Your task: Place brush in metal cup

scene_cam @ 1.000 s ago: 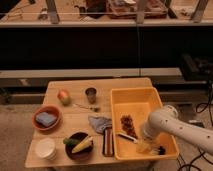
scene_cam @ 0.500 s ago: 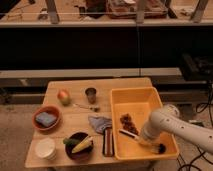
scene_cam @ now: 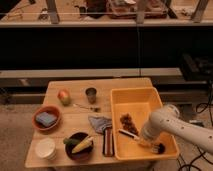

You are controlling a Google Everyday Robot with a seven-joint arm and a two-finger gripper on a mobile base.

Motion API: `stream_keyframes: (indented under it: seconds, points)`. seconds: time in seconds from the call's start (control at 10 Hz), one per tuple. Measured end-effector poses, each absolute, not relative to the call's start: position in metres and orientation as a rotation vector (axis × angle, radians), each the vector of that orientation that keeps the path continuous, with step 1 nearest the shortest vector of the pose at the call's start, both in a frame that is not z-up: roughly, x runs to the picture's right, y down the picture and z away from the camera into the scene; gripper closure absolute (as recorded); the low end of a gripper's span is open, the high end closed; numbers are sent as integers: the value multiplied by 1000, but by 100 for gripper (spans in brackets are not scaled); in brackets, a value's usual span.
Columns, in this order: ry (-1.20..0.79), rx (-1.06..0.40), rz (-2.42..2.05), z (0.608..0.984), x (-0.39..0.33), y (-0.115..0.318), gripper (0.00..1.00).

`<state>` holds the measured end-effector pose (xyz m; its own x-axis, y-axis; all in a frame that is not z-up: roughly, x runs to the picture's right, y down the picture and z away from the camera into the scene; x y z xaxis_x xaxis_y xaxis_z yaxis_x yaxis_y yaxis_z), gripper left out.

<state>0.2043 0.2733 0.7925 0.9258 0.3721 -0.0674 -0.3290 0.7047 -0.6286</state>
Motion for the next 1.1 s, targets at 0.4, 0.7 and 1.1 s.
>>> stream_keyframes:
  seconds: [0.4,0.7,1.1]
  points:
    - [-66,-687,388,792,205,274,95]
    - [-57,-674,393,796,205,274,95]
    - [-64,-644,391,797,207,267,95]
